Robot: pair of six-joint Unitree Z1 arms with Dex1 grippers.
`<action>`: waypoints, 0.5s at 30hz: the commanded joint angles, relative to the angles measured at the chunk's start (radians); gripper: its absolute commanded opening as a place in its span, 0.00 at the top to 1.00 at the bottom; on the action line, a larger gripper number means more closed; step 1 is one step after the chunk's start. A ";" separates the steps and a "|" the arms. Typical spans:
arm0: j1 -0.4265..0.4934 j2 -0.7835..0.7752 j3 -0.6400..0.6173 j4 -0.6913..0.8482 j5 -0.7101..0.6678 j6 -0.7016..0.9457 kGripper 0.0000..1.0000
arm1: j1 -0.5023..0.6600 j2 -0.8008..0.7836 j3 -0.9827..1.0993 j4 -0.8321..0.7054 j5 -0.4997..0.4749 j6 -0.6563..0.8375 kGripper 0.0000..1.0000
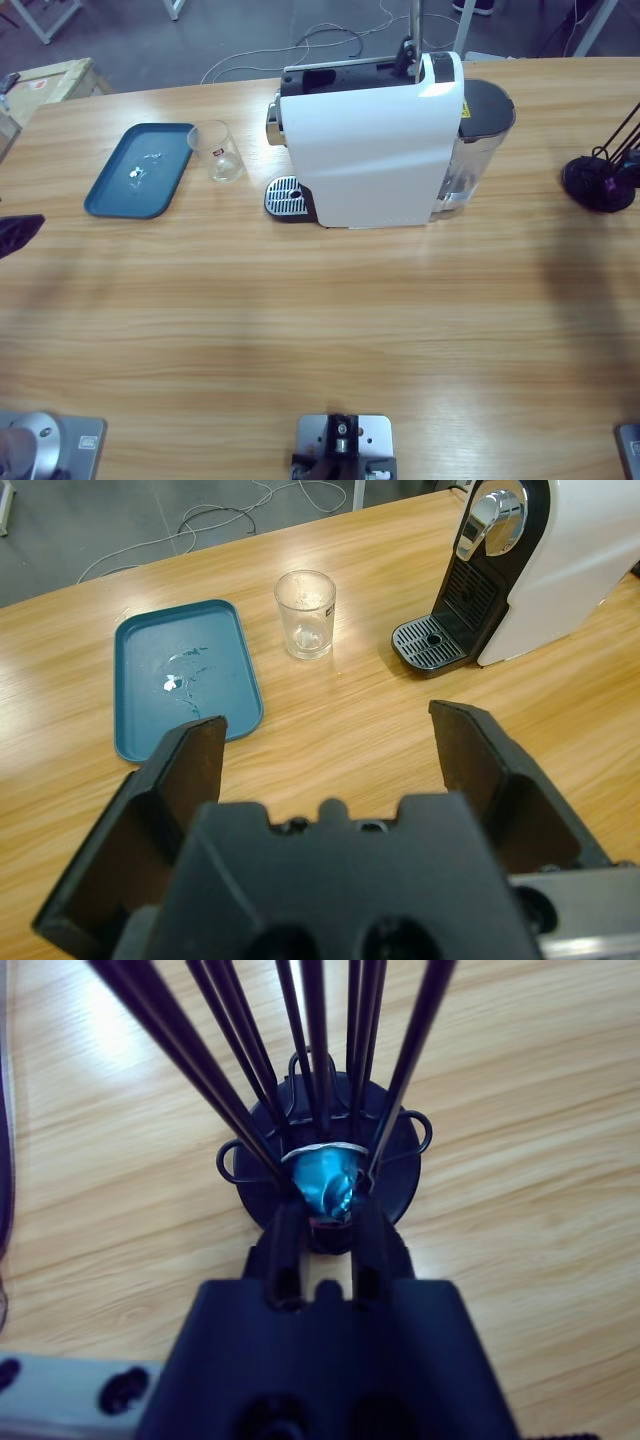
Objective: Pour coffee
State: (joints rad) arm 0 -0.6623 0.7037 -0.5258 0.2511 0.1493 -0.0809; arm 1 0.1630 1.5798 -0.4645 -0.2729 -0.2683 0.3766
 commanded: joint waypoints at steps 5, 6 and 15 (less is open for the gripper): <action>-0.010 0.019 0.030 0.002 -0.013 -0.010 0.15 | -0.008 0.023 0.023 -0.022 -0.016 0.010 1.00; -0.010 0.019 0.030 0.002 -0.013 -0.010 0.15 | -0.008 0.013 0.021 -0.019 -0.016 0.010 1.00; -0.010 0.017 0.030 0.002 -0.013 -0.010 0.15 | -0.008 -0.099 -0.080 0.122 -0.009 -0.004 1.00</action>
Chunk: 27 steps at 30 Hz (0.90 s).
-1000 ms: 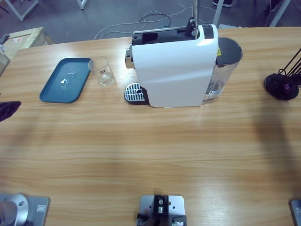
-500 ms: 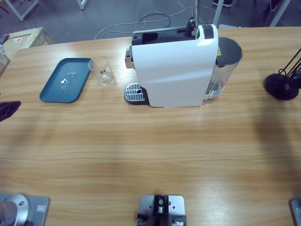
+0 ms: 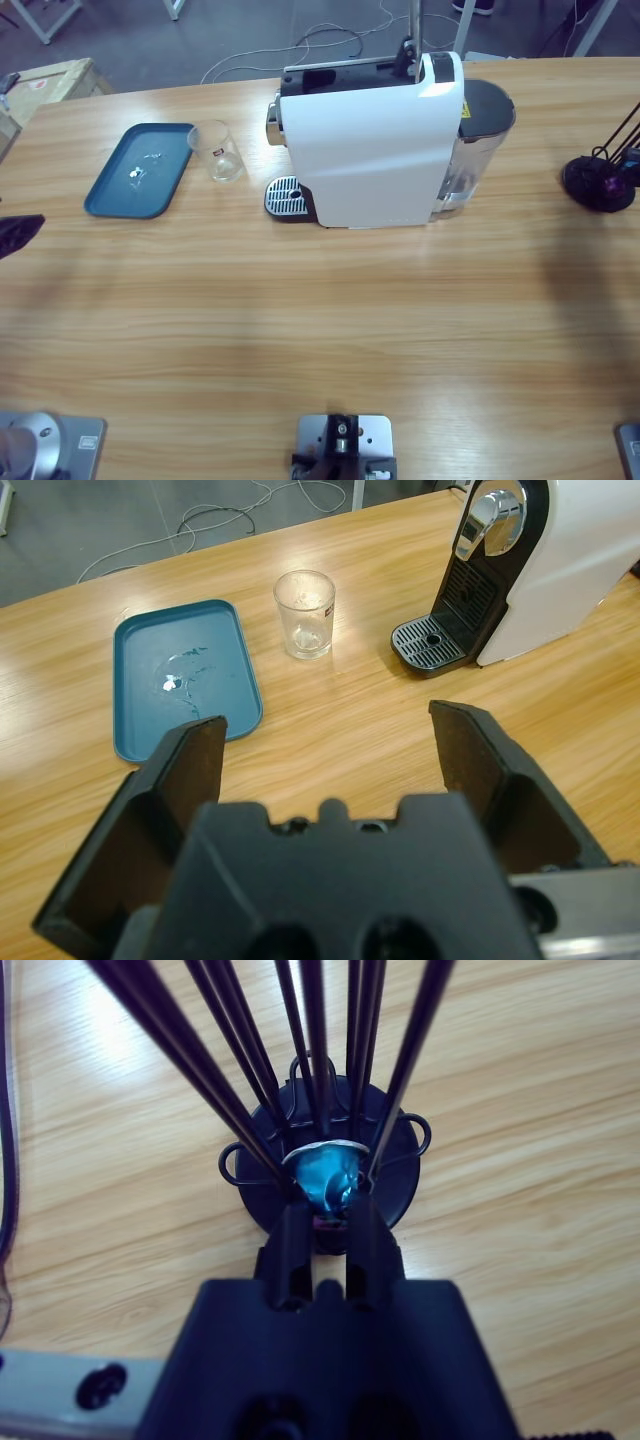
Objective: Pour coffee
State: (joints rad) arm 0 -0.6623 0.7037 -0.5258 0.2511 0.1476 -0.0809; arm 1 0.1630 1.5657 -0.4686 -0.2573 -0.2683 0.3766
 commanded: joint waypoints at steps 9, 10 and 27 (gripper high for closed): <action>-0.010 0.020 0.029 0.002 -0.011 -0.010 0.15 | -0.008 -0.158 -0.154 0.243 -0.014 -0.004 1.00; -0.010 0.020 0.029 0.002 -0.011 -0.010 0.15 | -0.008 -0.168 -0.161 0.258 -0.014 -0.004 1.00; -0.010 0.016 0.030 0.002 -0.011 -0.011 0.15 | -0.008 -0.262 -0.343 0.498 -0.014 -0.015 1.00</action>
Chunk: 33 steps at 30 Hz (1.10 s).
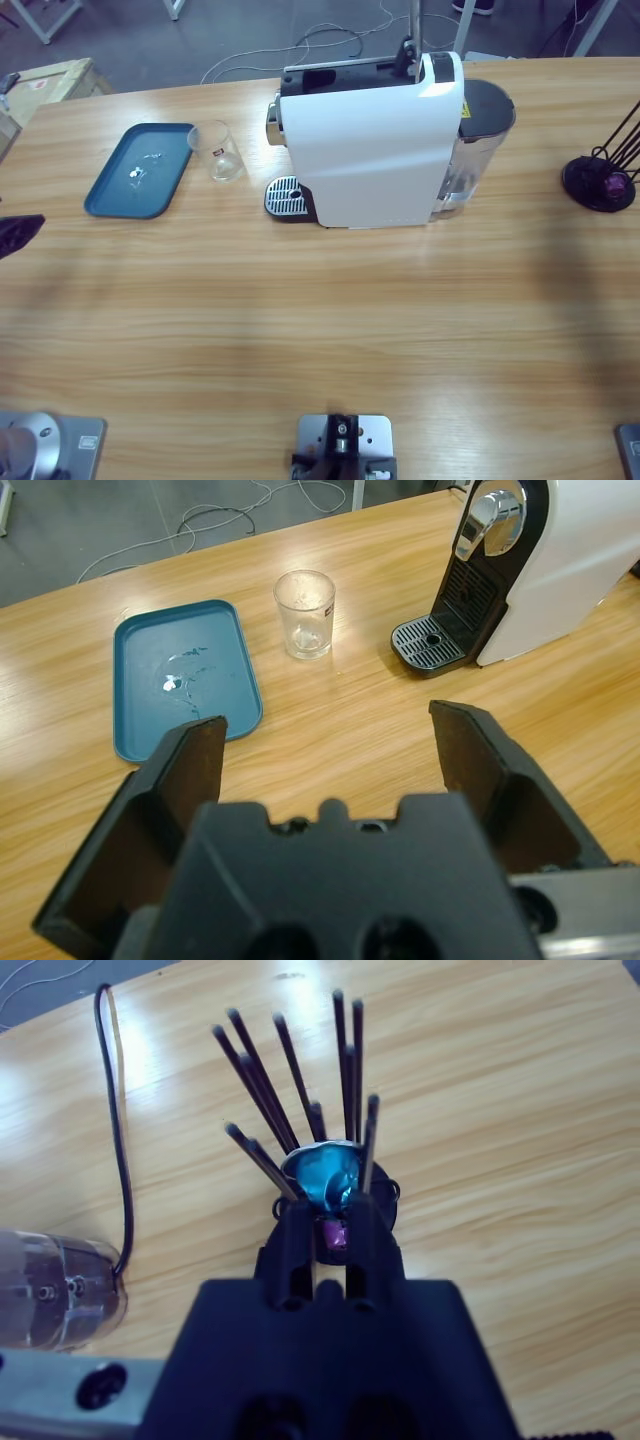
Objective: Pour coffee
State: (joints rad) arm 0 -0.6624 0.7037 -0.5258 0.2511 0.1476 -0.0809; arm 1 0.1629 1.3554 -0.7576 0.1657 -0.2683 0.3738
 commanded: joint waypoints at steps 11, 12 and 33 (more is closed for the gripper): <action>-0.010 0.017 0.030 0.002 -0.011 -0.011 0.15 | -0.005 -0.210 -0.167 0.252 -0.019 -0.046 1.00; -0.010 0.016 0.030 0.002 -0.011 -0.010 0.15 | -0.002 -0.225 -0.198 0.284 -0.017 -0.063 1.00; -0.010 0.006 0.032 0.002 -0.016 -0.010 0.15 | 0.707 0.186 -0.541 0.299 0.409 -0.556 1.00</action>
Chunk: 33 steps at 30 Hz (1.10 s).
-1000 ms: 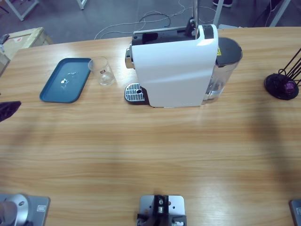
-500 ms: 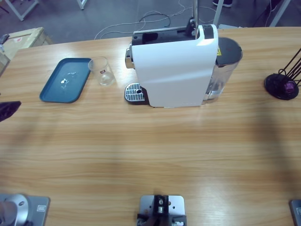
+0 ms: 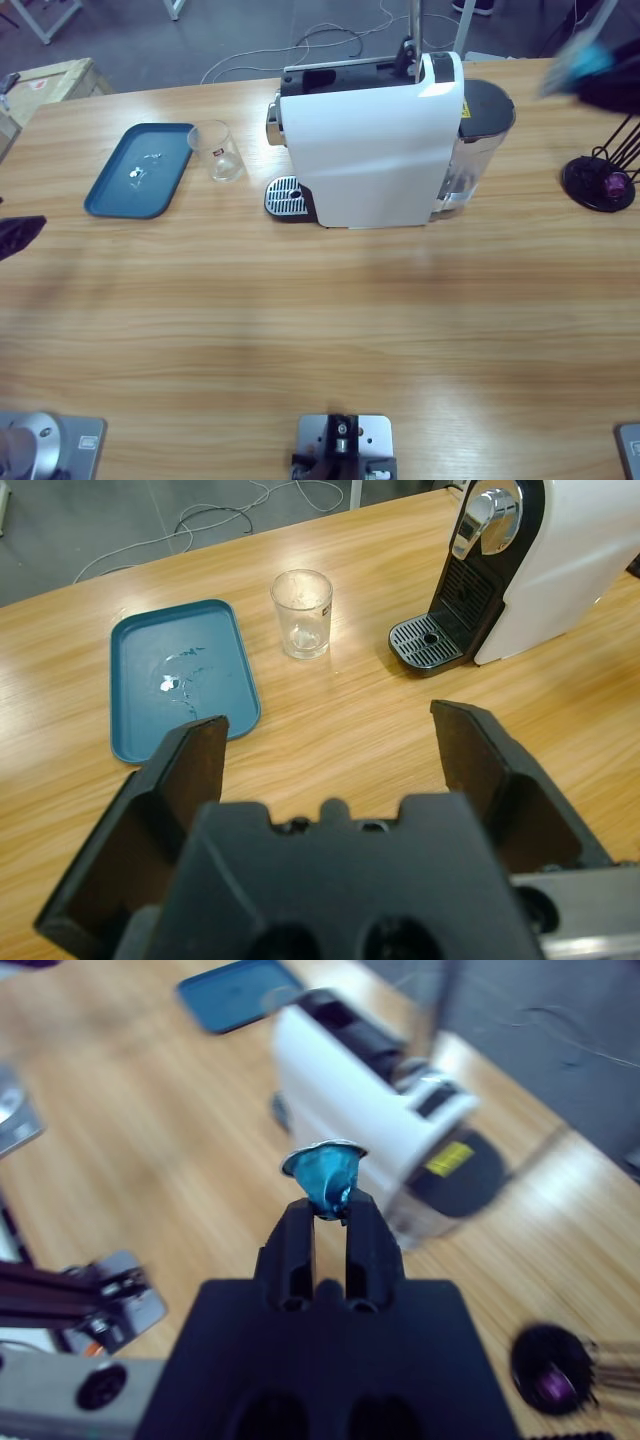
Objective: Pour coffee
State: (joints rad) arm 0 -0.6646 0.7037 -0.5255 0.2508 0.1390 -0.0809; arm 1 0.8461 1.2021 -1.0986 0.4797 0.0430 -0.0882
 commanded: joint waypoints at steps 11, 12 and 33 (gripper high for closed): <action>-0.007 -0.001 0.034 0.001 -0.007 -0.010 0.15 | 0.019 0.669 -0.469 0.004 0.115 -0.161 1.00; -0.007 -0.002 0.035 0.001 -0.007 -0.010 0.15 | 0.012 0.676 -0.469 0.004 0.111 -0.163 1.00; -0.007 -0.006 0.035 0.001 -0.007 -0.011 0.15 | -0.063 0.729 -0.527 0.034 0.026 -0.206 1.00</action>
State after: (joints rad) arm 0 -0.6646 0.7036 -0.5247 0.2508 0.1389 -0.0809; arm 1 0.8093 1.8652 -1.6001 0.4989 0.1140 -0.2823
